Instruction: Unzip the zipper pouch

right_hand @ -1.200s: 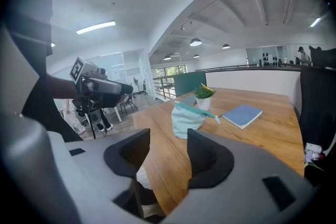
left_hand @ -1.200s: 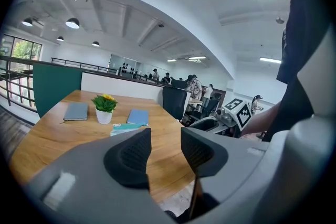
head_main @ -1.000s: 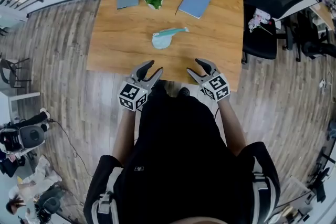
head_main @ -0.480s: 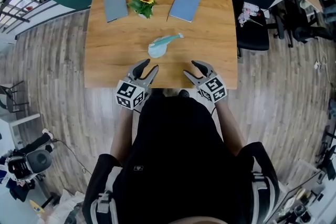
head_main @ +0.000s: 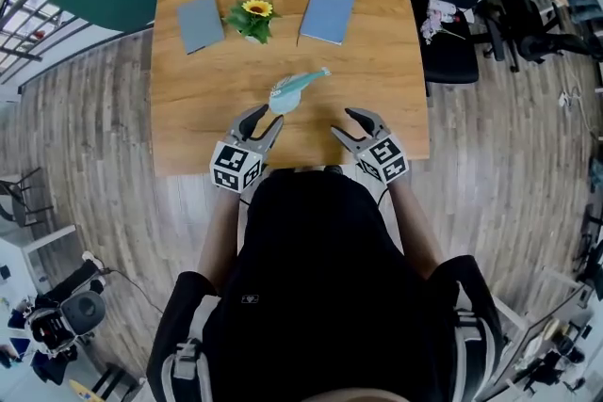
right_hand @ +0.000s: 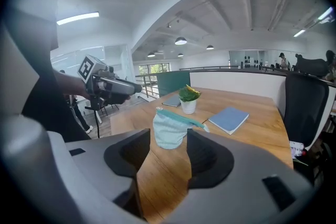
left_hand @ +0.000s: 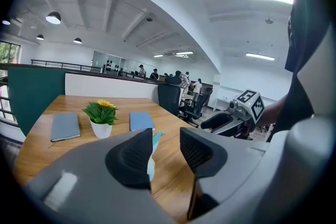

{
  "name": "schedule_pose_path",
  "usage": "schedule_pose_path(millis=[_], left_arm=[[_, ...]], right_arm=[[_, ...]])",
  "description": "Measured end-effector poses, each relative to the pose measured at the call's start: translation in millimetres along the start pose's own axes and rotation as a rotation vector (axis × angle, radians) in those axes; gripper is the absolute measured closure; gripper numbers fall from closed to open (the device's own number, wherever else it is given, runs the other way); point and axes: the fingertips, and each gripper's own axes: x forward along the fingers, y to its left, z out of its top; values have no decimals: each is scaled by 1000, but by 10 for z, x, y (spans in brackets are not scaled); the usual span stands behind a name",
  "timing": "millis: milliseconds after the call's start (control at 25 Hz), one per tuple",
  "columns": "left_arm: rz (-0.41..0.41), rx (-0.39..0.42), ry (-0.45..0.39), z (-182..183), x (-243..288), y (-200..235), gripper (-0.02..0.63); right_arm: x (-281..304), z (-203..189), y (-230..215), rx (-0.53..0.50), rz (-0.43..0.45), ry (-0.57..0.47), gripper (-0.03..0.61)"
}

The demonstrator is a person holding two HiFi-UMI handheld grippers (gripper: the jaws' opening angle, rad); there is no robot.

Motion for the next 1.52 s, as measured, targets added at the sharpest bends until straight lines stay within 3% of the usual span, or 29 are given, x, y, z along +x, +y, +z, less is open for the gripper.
schedule_pose_path(millis=[360,600,1080,1520], left_arm=[[-45,12,56,-160,197,221,453],[-50,79,104,-389,298,380,451],[-124,83,193,-704,483,499,446],[-171,97,220,-823,674,560,445]], right_arm=[[78,44,-7,26,-36,42,359],[236,81,28,51,-50,39,359],[319,61,97,107,-104,42,360],[217,-136,174,161,-175,55,362]])
